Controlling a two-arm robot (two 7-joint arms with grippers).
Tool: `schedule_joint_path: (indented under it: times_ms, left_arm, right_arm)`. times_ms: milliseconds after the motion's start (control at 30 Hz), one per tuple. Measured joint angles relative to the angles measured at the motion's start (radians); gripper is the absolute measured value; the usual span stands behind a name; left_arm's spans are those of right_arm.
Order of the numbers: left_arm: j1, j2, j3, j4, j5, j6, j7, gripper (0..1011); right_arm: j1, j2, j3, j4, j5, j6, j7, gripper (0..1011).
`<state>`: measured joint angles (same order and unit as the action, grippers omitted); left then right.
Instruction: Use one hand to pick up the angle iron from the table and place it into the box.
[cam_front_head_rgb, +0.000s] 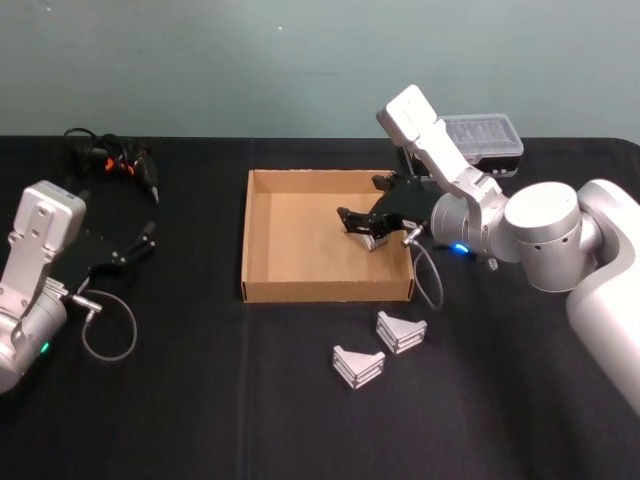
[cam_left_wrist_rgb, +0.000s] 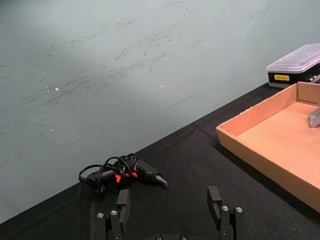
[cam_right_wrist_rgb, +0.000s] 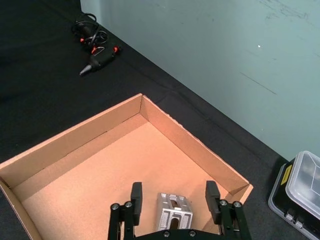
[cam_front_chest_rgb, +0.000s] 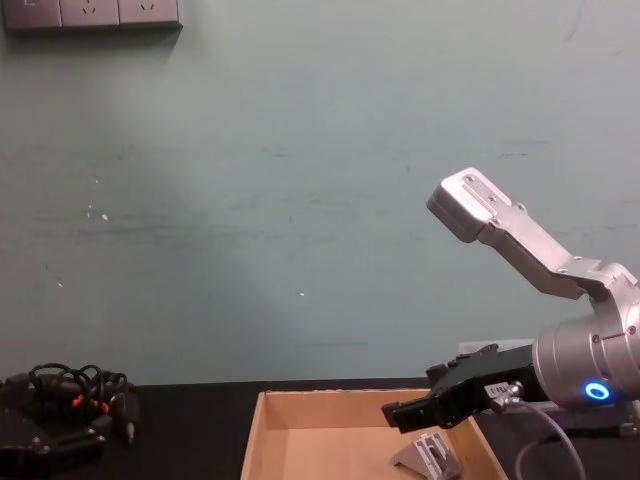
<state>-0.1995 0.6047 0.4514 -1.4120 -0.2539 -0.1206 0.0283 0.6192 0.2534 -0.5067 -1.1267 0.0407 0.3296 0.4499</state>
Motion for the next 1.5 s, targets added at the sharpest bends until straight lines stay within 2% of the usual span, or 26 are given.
schedule_joint_path:
  times_ms: [167,200,267,500,633,800,933,967,1033,1067,1133,1167,1267,1300,1500]
  left_arm:
    - [0.0,0.0,0.0,0.0,0.0,0.0,0.0,1011]
    - [0.0,0.0,0.0,0.0,0.0,0.0,0.0,1011]
    - [0.0,0.0,0.0,0.0,0.0,0.0,0.0,1011]
    - [0.0,0.0,0.0,0.0,0.0,0.0,0.0,1011]
    - [0.0,0.0,0.0,0.0,0.0,0.0,0.0,1011]
    - [0.0,0.0,0.0,0.0,0.0,0.0,0.0,1011]
    - [0.0,0.0,0.0,0.0,0.0,0.0,0.0,1011]
    - [0.0,0.0,0.0,0.0,0.0,0.0,0.0,1011]
    - [0.0,0.0,0.0,0.0,0.0,0.0,0.0,1011]
    - [0.0,0.0,0.0,0.0,0.0,0.0,0.0,1011]
    - [0.0,0.0,0.0,0.0,0.0,0.0,0.0,1011]
    - [0.0,0.0,0.0,0.0,0.0,0.0,0.0,1011]
    - [0.0,0.0,0.0,0.0,0.0,0.0,0.0,1012]
    - [0.0,0.0,0.0,0.0,0.0,0.0,0.0,1011]
    - [0.0,0.0,0.0,0.0,0.0,0.0,0.0,1011]
  right_arm:
    - [0.0,0.0,0.0,-0.001,0.0,0.0,0.0,935]
    - [-0.001,0.0,0.001,-0.001,0.001,0.0,0.0,935]
    - [-0.001,0.001,0.001,-0.001,0.001,0.001,-0.001,997]
    - [-0.001,0.001,0.001,-0.002,0.001,0.001,-0.001,1000]
    - [-0.02,0.014,0.009,-0.03,0.006,-0.004,0.001,1000]
    - [-0.084,0.075,0.03,-0.142,0.028,-0.02,0.035,1000]
    - [-0.151,0.129,0.059,-0.244,0.065,-0.032,0.061,1000]
    - [-0.186,0.156,0.073,-0.291,0.086,-0.039,0.069,1000]
    - [-0.223,0.182,0.089,-0.338,0.108,-0.048,0.078,1000]
    - [-0.265,0.211,0.107,-0.383,0.133,-0.061,0.088,1000]
    - [-0.301,0.234,0.124,-0.42,0.154,-0.071,0.095,1000]
    - [-0.341,0.26,0.142,-0.456,0.175,-0.085,0.101,1000]
    - [-0.397,0.296,0.167,-0.499,0.205,-0.106,0.109,1000]
    - [-0.433,0.319,0.183,-0.521,0.222,-0.121,0.114,1000]
    - [-0.547,0.392,0.234,-0.578,0.297,-0.171,0.142,1000]
